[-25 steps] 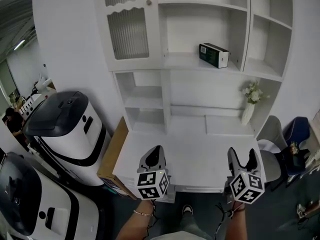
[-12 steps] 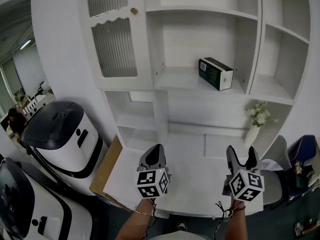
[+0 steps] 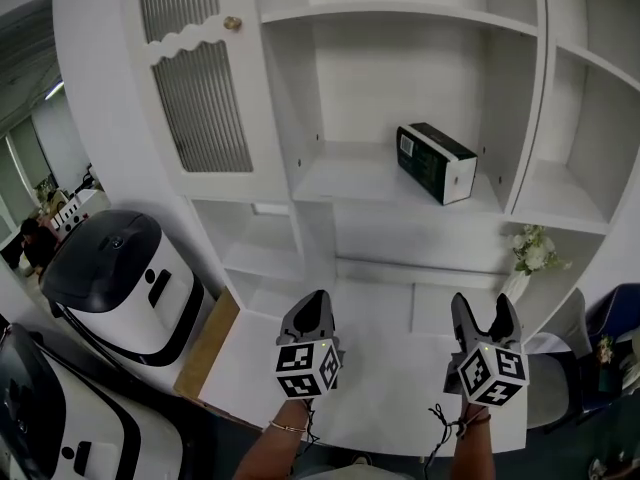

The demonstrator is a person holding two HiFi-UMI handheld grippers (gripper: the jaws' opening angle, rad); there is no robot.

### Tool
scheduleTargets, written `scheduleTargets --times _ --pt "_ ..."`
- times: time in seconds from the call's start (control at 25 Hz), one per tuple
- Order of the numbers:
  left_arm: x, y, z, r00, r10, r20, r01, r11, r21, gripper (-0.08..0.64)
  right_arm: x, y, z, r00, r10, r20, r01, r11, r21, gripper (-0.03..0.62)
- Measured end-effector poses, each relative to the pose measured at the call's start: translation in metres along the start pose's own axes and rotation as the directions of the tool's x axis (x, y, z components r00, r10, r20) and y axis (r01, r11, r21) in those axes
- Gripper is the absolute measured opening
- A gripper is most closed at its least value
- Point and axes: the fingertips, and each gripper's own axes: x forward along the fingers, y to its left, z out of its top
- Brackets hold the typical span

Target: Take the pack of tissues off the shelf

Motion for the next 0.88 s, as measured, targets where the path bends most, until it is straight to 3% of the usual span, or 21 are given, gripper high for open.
scheduleTargets --times 0.88 --pt "0.041 0.002 0.012 0.995 -0.099 -0.007 0.099 0.995 0.014 0.017 0.021 0.013 0.008 0.999 -0.040 0.006 0.040 0.998 -0.038 0.411"
